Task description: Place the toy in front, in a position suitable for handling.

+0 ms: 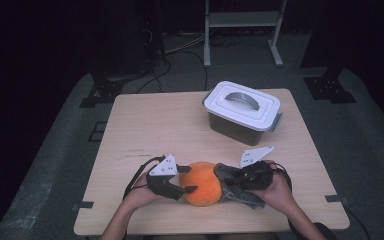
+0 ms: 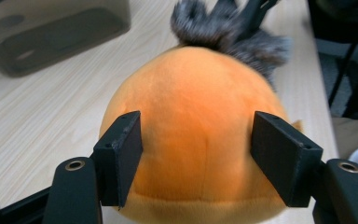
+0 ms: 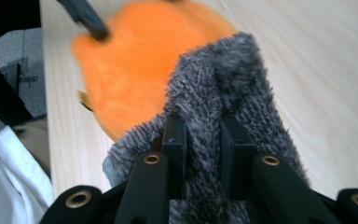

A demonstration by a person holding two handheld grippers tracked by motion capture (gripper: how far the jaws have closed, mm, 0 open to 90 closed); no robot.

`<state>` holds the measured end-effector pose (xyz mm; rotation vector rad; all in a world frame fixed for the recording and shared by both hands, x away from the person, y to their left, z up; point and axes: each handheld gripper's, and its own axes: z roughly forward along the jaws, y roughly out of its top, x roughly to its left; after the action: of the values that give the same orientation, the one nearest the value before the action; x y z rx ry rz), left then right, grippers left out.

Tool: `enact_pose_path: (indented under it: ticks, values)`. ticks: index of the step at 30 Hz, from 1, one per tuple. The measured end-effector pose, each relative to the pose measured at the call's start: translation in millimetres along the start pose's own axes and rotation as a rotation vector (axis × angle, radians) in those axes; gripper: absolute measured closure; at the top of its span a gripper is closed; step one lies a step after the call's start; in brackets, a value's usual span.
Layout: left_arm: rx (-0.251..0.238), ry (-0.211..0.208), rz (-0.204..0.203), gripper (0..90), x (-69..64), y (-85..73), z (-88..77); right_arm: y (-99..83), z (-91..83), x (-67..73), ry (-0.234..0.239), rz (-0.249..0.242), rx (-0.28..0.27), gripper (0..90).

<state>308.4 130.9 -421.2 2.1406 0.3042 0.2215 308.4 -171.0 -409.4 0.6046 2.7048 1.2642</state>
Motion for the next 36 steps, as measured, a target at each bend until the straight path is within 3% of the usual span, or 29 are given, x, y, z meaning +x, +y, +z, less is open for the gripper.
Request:
enact_pose_path:
  ticks: [3, 5, 8, 10, 12, 15, 20, 23, 26, 30, 33, 36]
  values:
    - [-0.024, 0.037, -0.042, 33.9, 0.8, -0.3, 4.8, 10.7, -1.9, 12.3, 0.042, -0.033, -0.058, 74.4]
    - [-0.029, 0.058, -0.036, 34.0, 0.1, 1.8, 6.3, 17.7, 4.6, 23.6, 0.048, -0.084, -0.039, 74.3]
    - [-0.029, 0.069, -0.039, 34.0, 0.2, 1.5, 6.2, 16.4, 10.5, 24.4, 0.048, -0.095, -0.017, 74.4]
    - [-0.030, 0.078, -0.045, 33.9, 1.4, 1.3, 4.8, 14.1, 10.1, 20.0, 0.053, -0.077, -0.021, 74.6]
    - [-0.030, 0.090, -0.055, 33.8, 3.6, 0.9, 3.3, 11.8, 8.4, 16.5, 0.033, -0.074, -0.009, 74.6]
    - [-0.039, 0.088, -0.076, 33.2, 4.6, -0.2, 5.2, 4.0, 6.0, 7.9, 0.033, -0.034, 0.007, 74.6]
    - [-0.041, 0.083, -0.080, 33.2, 4.7, 0.7, 7.8, 13.6, 1.3, 15.3, 0.045, -0.058, -0.052, 74.5]
    - [-0.034, 0.083, -0.076, 32.7, 3.4, 2.6, 5.4, 17.7, 6.5, 18.2, 0.025, -0.094, -0.024, 74.3]
    - [-0.042, 0.069, -0.065, 32.5, 0.9, 7.1, -3.3, 13.4, 11.1, 11.8, 0.038, -0.064, -0.021, 74.8]
    - [-0.039, 0.025, -0.059, 31.9, -0.5, 10.6, -11.7, 9.7, 6.4, 5.3, 0.014, -0.039, -0.022, 74.8]
    - [-0.014, 0.002, -0.066, 32.2, -1.2, 7.9, -7.3, 7.9, 4.4, 2.7, 0.008, -0.028, -0.019, 74.8]
    - [-0.009, 0.017, -0.058, 34.6, -1.4, 6.2, -1.4, 12.1, 1.7, 7.5, -0.002, -0.047, -0.019, 75.8]
